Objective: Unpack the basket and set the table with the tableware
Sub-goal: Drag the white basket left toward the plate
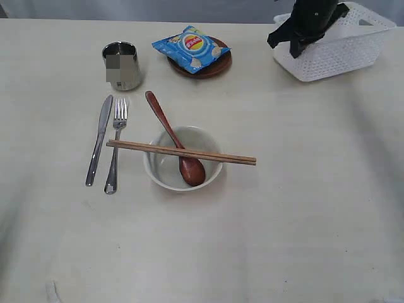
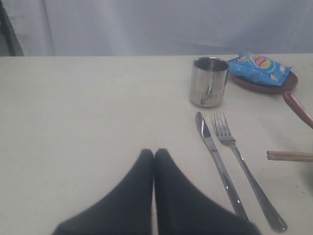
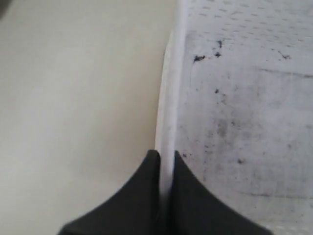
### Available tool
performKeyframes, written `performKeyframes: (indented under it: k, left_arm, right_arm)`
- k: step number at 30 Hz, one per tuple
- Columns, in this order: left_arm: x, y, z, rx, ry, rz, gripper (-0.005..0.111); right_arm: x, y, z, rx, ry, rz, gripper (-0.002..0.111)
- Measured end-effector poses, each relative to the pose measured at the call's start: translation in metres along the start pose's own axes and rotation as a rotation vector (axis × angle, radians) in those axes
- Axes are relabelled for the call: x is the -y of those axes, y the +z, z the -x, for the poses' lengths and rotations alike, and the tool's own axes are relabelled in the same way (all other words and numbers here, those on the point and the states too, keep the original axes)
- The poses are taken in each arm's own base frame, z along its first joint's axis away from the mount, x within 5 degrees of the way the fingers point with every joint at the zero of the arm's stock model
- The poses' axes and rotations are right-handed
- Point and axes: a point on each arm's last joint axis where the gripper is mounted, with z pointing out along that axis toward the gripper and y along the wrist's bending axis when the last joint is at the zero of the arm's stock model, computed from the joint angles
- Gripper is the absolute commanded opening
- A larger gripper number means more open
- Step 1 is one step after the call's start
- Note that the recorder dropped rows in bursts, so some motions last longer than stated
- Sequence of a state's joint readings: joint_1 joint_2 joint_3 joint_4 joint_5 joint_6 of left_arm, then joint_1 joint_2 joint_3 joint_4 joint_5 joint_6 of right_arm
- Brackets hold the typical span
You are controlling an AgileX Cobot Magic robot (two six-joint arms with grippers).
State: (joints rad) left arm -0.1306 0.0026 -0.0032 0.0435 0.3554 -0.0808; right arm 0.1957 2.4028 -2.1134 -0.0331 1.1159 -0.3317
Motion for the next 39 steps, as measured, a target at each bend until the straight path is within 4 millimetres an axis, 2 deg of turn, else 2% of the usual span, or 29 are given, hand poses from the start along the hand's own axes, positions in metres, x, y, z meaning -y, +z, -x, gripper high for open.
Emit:
performKeyframes:
  k: [2,4,9,12,18,23,26,31,35,39]
  left_arm:
    - [0.000,0.000,0.000,0.000,0.000,0.000,0.000]
    - [0.000,0.000,0.000,0.000,0.000,0.000,0.000]
    - [0.000,0.000,0.000,0.000,0.000,0.000,0.000]
    - [0.000,0.000,0.000,0.000,0.000,0.000,0.000]
    - [0.000,0.000,0.000,0.000,0.000,0.000,0.000]
    - [0.000,0.000,0.000,0.000,0.000,0.000,0.000]
    - [0.000,0.000,0.000,0.000,0.000,0.000,0.000]
    - [0.000,0.000,0.000,0.000,0.000,0.000,0.000]
    - [0.000,0.000,0.000,0.000,0.000,0.000,0.000]
    - [0.000,0.000,0.000,0.000,0.000,0.000,0.000]
  right_arm:
    - [-0.014,-0.019,-0.002,0.015,-0.090,0.151,0.000]
    - [-0.023,-0.029,-0.006,0.042,-0.153,0.216,0.000]
    - [-0.052,-0.049,-0.024,-0.024,-0.369,0.207,0.000]
    - [-0.063,-0.055,-0.037,-0.079,-0.446,0.177,0.000]
    - [-0.074,-0.066,-0.069,-0.099,-0.654,0.257,0.000]
    - [-0.090,-0.061,-0.089,-0.050,-0.864,0.397,0.000]
    - [-0.091,-0.052,-0.094,-0.030,-0.931,0.390,0.000]
    - [-0.082,-0.043,-0.091,-0.006,-0.997,0.251,0.000]
    - [-0.072,-0.038,-0.085,0.052,-0.984,0.169,0.000]
    - [-0.055,-0.032,-0.088,0.078,-0.921,0.168,0.000]
